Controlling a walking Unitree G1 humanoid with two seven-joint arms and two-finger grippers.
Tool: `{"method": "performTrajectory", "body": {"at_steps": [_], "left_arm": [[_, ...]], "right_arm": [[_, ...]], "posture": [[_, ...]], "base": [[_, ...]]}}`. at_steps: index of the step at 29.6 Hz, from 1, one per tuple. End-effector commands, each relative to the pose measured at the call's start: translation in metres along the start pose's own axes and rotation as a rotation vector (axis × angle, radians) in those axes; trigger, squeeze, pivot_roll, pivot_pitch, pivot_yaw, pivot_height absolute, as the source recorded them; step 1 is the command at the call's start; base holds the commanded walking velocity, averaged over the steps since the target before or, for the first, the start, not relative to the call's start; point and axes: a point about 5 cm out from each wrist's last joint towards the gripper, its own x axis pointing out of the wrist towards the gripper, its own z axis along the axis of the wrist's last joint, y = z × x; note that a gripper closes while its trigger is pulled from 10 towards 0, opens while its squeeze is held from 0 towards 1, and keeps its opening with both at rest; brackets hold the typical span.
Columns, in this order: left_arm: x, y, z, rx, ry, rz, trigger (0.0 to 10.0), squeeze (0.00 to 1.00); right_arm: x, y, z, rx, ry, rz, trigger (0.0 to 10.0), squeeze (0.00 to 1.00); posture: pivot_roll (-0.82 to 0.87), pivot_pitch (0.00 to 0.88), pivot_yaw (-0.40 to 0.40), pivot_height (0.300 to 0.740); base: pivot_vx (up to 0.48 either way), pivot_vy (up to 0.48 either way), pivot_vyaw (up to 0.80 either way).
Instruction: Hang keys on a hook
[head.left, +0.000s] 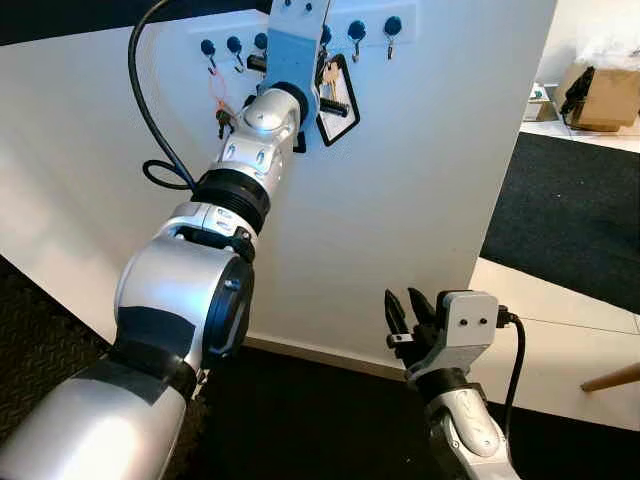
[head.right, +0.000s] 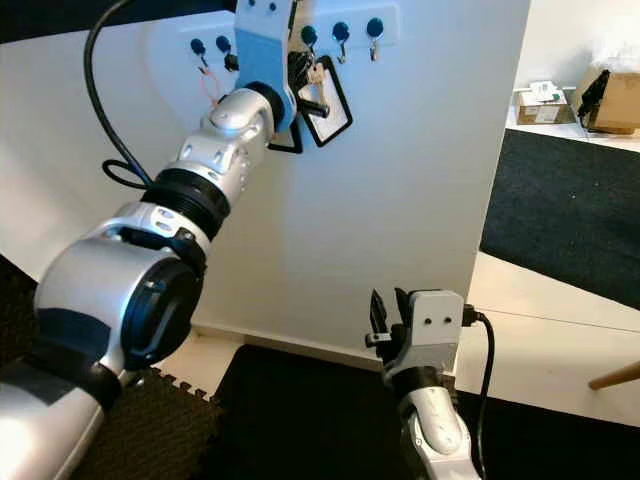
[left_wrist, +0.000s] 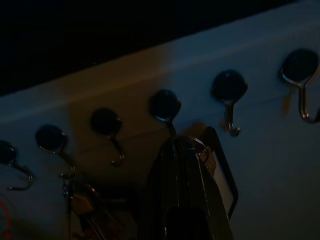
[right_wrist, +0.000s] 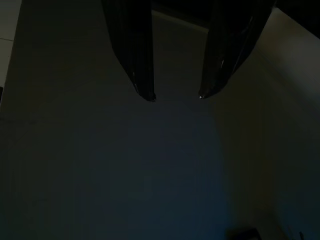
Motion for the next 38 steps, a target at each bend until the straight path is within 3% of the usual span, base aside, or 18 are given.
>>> {"method": "performTrajectory", "body": {"at_steps": [1,6,7,11,16,18,21,23,24,26,28,29,33,38], "left_arm": [[0.0,0.007,0.006,0.023,-0.021,0.007,10.0,0.0],[-0.004,0.01,-0.008,0.029,-0.004,-0.073,10.0,0.0],[-0.012,0.014,-0.026,-0.011,0.014,-0.142,10.0,0.0],[-0.023,0.016,-0.042,-0.07,-0.004,-0.216,10.0,0.0],[-0.073,0.005,-0.058,-0.167,-0.07,-0.301,10.0,0.0],[-0.073,0.005,-0.058,-0.167,-0.07,-0.301,10.0,0.0],[-0.1,0.001,-0.076,-0.173,-0.051,-0.263,10.0,0.0],[-0.106,0.001,-0.08,-0.171,-0.045,-0.255,10.0,0.0],[-0.126,-0.001,-0.1,-0.161,0.005,-0.238,10.0,0.0],[-0.133,-0.002,-0.108,-0.158,0.027,-0.234,10.0,0.0],[-0.155,-0.002,-0.132,-0.131,0.116,-0.22,10.0,0.0],[-0.155,-0.002,-0.132,-0.131,0.116,-0.22,10.0,0.0],[-0.186,-0.003,-0.156,-0.131,0.258,-0.184,10.0,0.0],[-0.199,-0.001,-0.17,-0.156,0.302,-0.088,10.0,0.0]], "right_arm": [[-0.003,0.005,-0.001,0.007,0.01,0.008,10.0,0.0],[-0.005,0.003,-0.003,0.002,0.018,-0.002,10.0,0.0],[-0.008,-0.001,-0.007,-0.007,0.033,-0.011,10.0,0.0],[-0.01,-0.004,-0.01,-0.012,0.044,-0.012,10.0,0.0],[-0.004,-0.005,-0.013,-0.02,0.057,0.023,10.0,0.0],[-0.004,-0.005,-0.013,-0.02,0.057,0.023,10.0,0.0],[0.001,-0.002,-0.016,-0.018,0.066,0.063,10.0,0.0],[0.002,-0.001,-0.017,-0.017,0.068,0.072,10.0,0.0],[0.003,0.002,-0.02,-0.012,0.081,0.1,10.0,0.0],[0.003,0.002,-0.022,-0.01,0.088,0.109,10.0,0.0],[0.002,0.003,-0.028,-0.002,0.111,0.127,10.0,0.0],[0.002,0.003,-0.028,-0.002,0.111,0.127,10.0,0.0],[-0.004,0.001,-0.037,-0.007,0.153,0.147,10.0,0.0],[-0.01,-0.001,-0.042,-0.044,0.172,0.162,10.0,0.0]], "posture": [[-0.05,0.253,0.251,0.74],[-0.05,0.251,0.252,0.74],[-0.04,0.244,0.243,0.74],[-0.04,0.24,0.231,0.74],[-0.02,0.23,0.19,0.74],[-0.02,0.23,0.19,0.74],[0.0,0.213,0.15,0.74],[0.0,0.213,0.15,0.74],[0.01,0.201,0.132,0.74],[0.01,0.199,0.13,0.74],[0.01,0.188,0.118,0.74],[0.01,0.188,0.118,0.74],[-0.01,0.175,0.105,0.74],[-0.05,0.16,0.089,0.74]], "base": [[0.0,0.0,0.0],[0.0,0.0,0.0],[0.0,0.0,0.0],[0.0,0.0,0.0],[0.0,0.0,0.0],[0.0,0.0,0.0],[0.0,0.0,0.0],[0.0,0.0,0.0],[0.0,0.0,0.0],[0.0,0.0,0.0],[0.0,0.0,0.0],[0.0,0.0,0.0],[0.0,0.0,0.0],[0.0,0.0,0.0]]}}
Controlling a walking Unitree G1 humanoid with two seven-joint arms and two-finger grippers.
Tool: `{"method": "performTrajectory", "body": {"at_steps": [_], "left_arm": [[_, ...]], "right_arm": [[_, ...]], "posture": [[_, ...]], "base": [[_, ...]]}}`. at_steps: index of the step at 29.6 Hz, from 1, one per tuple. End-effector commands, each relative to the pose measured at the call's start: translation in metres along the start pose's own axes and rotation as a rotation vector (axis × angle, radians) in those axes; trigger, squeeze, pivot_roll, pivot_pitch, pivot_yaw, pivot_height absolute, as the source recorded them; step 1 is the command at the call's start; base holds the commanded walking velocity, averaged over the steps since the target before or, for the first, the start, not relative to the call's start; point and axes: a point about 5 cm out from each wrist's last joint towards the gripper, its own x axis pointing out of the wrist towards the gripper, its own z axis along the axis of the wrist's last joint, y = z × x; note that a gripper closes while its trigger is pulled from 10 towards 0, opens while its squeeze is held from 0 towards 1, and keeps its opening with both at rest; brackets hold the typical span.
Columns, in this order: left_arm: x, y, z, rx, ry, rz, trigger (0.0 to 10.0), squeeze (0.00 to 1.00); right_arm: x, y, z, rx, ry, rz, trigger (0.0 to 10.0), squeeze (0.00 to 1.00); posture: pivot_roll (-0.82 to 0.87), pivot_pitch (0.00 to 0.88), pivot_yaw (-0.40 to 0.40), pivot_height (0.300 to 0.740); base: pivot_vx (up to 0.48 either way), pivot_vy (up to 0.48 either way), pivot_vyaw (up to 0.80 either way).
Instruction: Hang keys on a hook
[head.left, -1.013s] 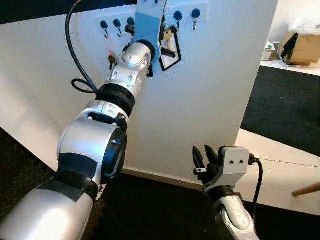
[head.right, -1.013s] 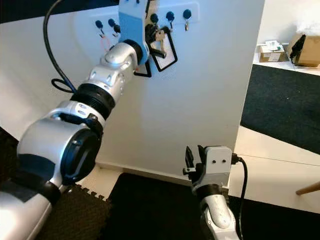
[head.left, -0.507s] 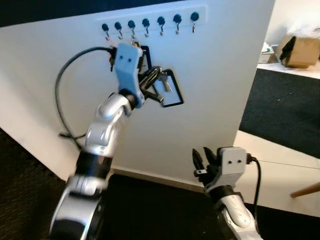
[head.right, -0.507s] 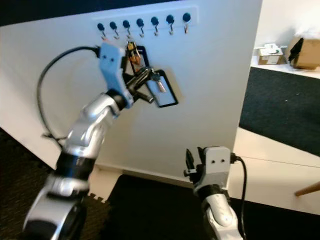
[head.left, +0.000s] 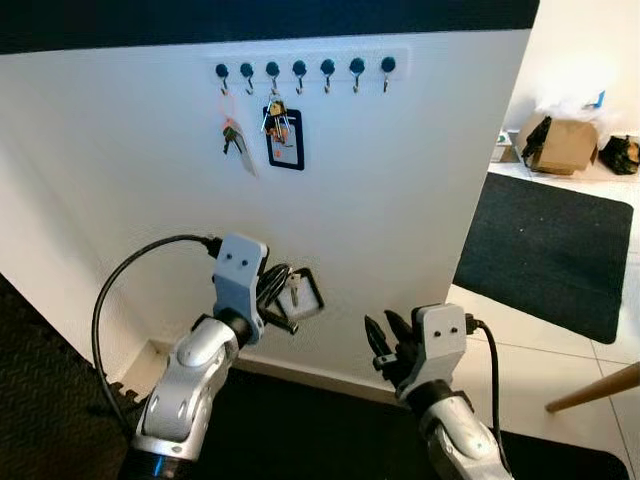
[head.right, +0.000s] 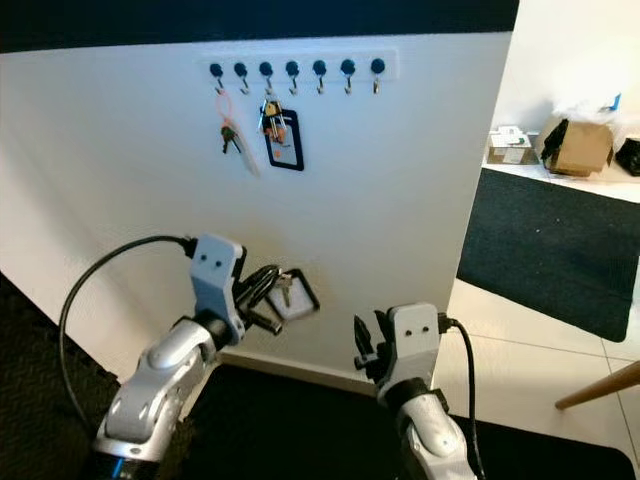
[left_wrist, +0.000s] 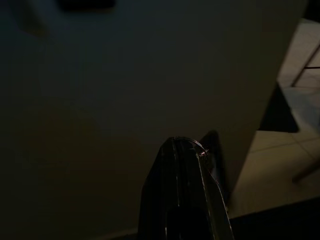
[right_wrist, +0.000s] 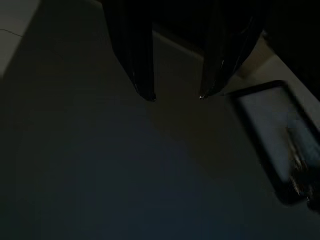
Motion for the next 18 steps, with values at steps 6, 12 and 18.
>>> {"method": "performTrajectory", "body": {"at_steps": [6,12,18], "left_arm": [[-0.008,0.004,-0.007,-0.02,-0.003,0.099,10.0,0.0],[-0.026,0.021,-0.028,0.021,0.071,0.248,10.0,0.0],[-0.05,0.034,-0.059,0.07,0.178,0.32,10.0,0.0]], "right_arm": [[-0.001,0.0,-0.007,-0.028,0.014,0.017,10.0,0.0],[-0.001,-0.009,-0.022,-0.091,0.056,-0.022,10.0,0.0],[-0.017,-0.033,-0.055,-0.149,0.175,-0.123,10.0,0.0]], "posture": [[-0.06,0.148,0.077,0.74],[-0.04,0.138,0.074,0.74],[-0.03,0.135,0.076,0.74]], "base": [[0.0,0.0,0.0],[0.0,0.0,0.0],[0.0,0.0,0.0]]}}
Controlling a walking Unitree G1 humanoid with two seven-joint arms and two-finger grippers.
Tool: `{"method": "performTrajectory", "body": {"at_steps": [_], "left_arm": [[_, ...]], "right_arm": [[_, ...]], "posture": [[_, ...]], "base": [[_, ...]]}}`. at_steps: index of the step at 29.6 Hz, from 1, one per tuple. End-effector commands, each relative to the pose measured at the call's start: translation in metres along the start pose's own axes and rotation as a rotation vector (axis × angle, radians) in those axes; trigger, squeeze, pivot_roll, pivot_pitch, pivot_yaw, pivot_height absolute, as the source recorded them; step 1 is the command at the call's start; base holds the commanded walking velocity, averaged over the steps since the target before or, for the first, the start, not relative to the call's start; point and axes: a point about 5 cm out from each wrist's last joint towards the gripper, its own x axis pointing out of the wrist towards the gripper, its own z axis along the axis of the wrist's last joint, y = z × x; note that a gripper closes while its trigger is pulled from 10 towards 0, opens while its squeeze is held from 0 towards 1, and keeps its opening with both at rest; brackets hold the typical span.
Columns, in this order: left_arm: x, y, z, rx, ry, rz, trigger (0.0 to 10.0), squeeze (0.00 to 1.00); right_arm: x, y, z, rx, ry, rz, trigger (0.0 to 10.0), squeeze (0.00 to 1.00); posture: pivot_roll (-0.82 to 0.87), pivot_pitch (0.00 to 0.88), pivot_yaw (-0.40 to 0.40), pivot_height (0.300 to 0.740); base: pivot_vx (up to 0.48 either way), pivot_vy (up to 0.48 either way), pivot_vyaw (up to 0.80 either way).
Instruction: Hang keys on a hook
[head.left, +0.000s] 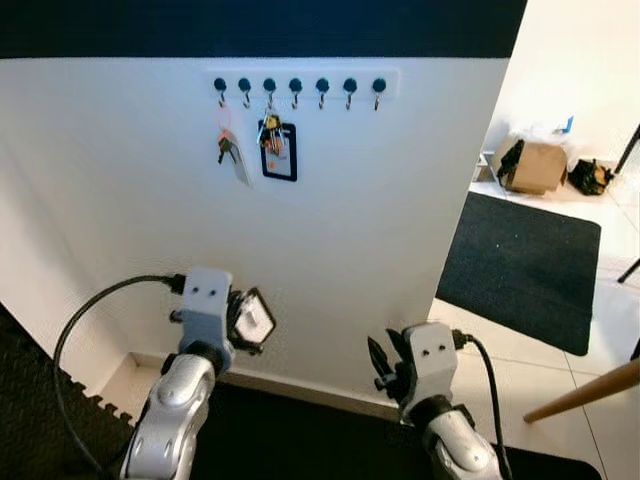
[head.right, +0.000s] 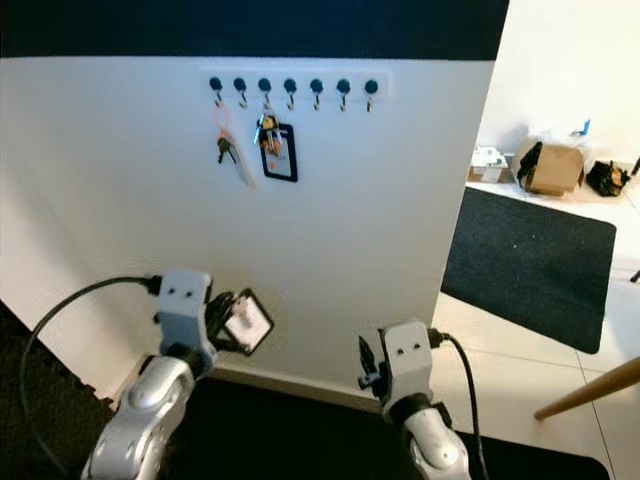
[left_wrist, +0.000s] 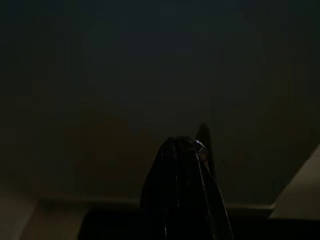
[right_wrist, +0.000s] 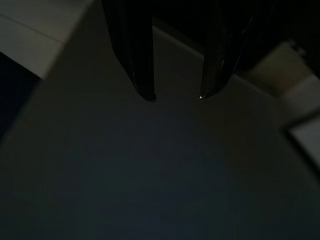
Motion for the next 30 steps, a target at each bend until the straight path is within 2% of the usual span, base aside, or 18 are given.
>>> {"method": "performTrajectory", "body": {"at_steps": [1,3,6,7,9,10,11,14,17,22,27,30], "left_arm": [[-0.004,0.009,-0.009,0.037,0.031,0.03,10.0,0.0],[-0.014,0.014,-0.031,0.062,0.102,0.039,10.0,0.0],[-0.039,0.024,-0.082,0.094,0.278,0.061,10.0,0.0],[-0.039,0.024,-0.082,0.094,0.278,0.061,10.0,0.0],[-0.055,0.026,-0.109,0.116,0.375,0.06,10.0,0.0],[-0.064,0.028,-0.124,0.098,0.442,0.067,10.0,0.0],[-0.064,0.028,-0.124,0.098,0.442,0.067,10.0,0.0],[-0.08,0.035,-0.149,0.072,0.559,0.112,10.0,0.0],[-0.091,0.038,-0.161,0.109,0.611,0.109,10.0,0.0],[-0.092,0.041,-0.164,0.126,0.602,0.126,10.0,0.0],[-0.081,0.042,-0.158,0.129,0.556,0.135,10.0,0.0],[-0.08,0.041,-0.158,0.131,0.55,0.134,10.0,0.0]], "right_arm": [[-0.006,-0.004,-0.012,-0.006,0.039,-0.028,10.0,0.0],[-0.013,-0.016,-0.031,-0.05,0.105,-0.09,10.0,0.0],[-0.031,-0.028,-0.066,-0.078,0.233,-0.145,10.0,0.0],[-0.031,-0.028,-0.066,-0.078,0.233,-0.145,10.0,0.0],[-0.043,-0.029,-0.085,-0.057,0.308,-0.154,10.0,0.0],[-0.05,-0.029,-0.095,-0.048,0.348,-0.163,10.0,0.0],[-0.05,-0.029,-0.095,-0.048,0.348,-0.163,10.0,0.0],[-0.066,-0.03,-0.116,-0.053,0.439,-0.18,10.0,0.0],[-0.078,-0.03,-0.13,-0.05,0.496,-0.206,10.0,0.0],[-0.076,-0.029,-0.13,-0.054,0.478,-0.2,10.0,0.0],[-0.064,-0.022,-0.125,-0.048,0.433,-0.175,10.0,0.0],[-0.063,-0.021,-0.125,-0.052,0.429,-0.171,10.0,0.0]], "posture": [[-0.03,0.135,0.076,0.74],[-0.03,0.129,0.079,0.74],[-0.03,0.112,0.086,0.74],[-0.03,0.112,0.086,0.74],[-0.03,0.101,0.089,0.74],[-0.03,0.097,0.092,0.74],[-0.03,0.097,0.092,0.74],[-0.03,0.089,0.092,0.74],[-0.02,0.09,0.093,0.74],[-0.02,0.092,0.094,0.74],[-0.01,0.098,0.094,0.74],[-0.01,0.099,0.094,0.74]], "base": [[0.0,0.0,0.0],[0.0,0.0,0.0],[0.0,0.0,0.0],[0.0,0.0,0.0],[0.0,0.0,0.0],[0.0,0.0,0.0],[0.0,0.0,0.0],[0.0,0.0,0.0],[0.0,0.0,0.0],[0.0,0.0,0.0],[0.0,0.0,0.0],[0.0,0.0,0.0]]}}
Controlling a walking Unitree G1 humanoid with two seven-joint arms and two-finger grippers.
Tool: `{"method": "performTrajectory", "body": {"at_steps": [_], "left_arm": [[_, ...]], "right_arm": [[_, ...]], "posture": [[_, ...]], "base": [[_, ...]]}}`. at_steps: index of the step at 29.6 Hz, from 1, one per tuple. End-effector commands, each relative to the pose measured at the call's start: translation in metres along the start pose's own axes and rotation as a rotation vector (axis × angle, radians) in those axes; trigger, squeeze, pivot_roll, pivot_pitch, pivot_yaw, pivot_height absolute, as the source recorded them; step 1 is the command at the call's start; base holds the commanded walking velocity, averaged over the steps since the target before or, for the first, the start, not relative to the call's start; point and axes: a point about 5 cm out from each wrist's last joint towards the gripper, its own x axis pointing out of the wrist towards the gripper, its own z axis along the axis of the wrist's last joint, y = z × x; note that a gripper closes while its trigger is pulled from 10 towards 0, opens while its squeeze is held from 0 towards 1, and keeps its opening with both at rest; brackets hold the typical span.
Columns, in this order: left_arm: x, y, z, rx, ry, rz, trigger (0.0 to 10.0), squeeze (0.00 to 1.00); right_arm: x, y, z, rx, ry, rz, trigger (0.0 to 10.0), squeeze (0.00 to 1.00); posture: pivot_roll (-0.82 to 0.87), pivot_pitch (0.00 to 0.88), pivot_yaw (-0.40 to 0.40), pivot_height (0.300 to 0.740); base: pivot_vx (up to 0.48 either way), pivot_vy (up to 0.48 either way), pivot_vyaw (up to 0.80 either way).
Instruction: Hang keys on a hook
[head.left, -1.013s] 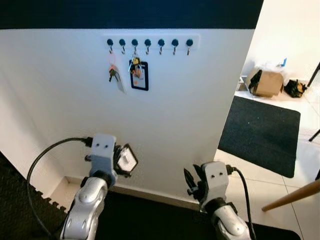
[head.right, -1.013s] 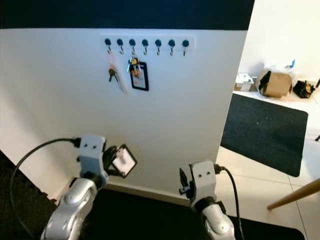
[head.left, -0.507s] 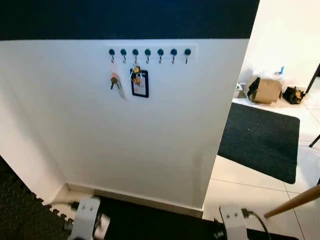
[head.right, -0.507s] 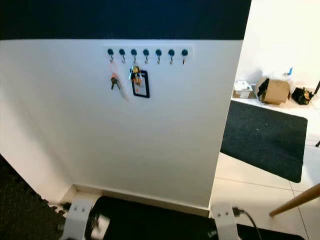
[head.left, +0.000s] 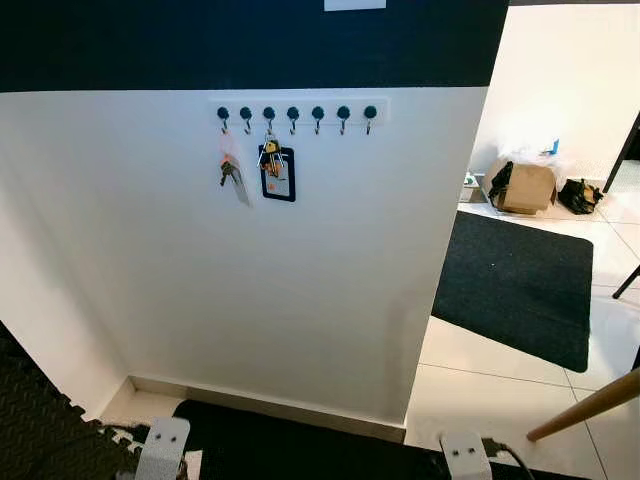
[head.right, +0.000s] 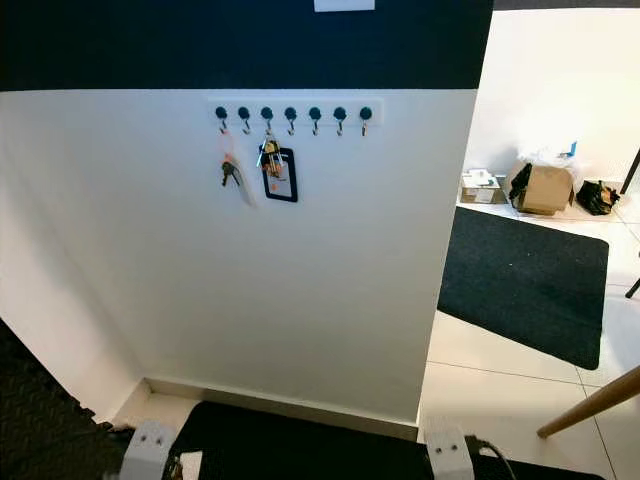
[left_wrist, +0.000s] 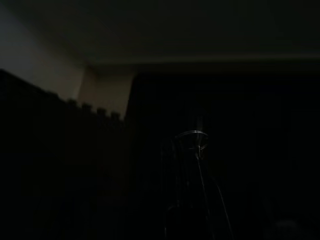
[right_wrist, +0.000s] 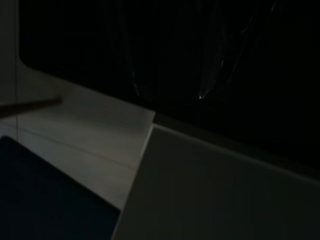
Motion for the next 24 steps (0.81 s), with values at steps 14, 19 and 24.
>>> {"method": "performTrajectory", "body": {"at_steps": [14,19,24], "left_arm": [[0.008,0.005,0.006,0.027,-0.027,0.023,10.0,0.0],[0.009,0.007,0.006,0.018,-0.025,0.039,10.0,0.0],[0.01,0.008,0.007,0.013,-0.028,0.047,10.0,0.0]], "right_arm": [[-0.002,0.009,-0.005,0.004,-0.011,0.024,10.0,0.0],[-0.002,0.01,-0.006,0.003,-0.01,0.025,10.0,0.0],[-0.002,0.011,-0.005,0.001,-0.013,0.028,10.0,0.0]], "posture": [[-0.01,0.106,0.104,0.74],[-0.01,0.107,0.105,0.74],[-0.01,0.108,0.105,0.74]], "base": [[0.0,-0.457,0.0],[0.0,-0.076,0.0],[0.0,0.0,0.0]]}}
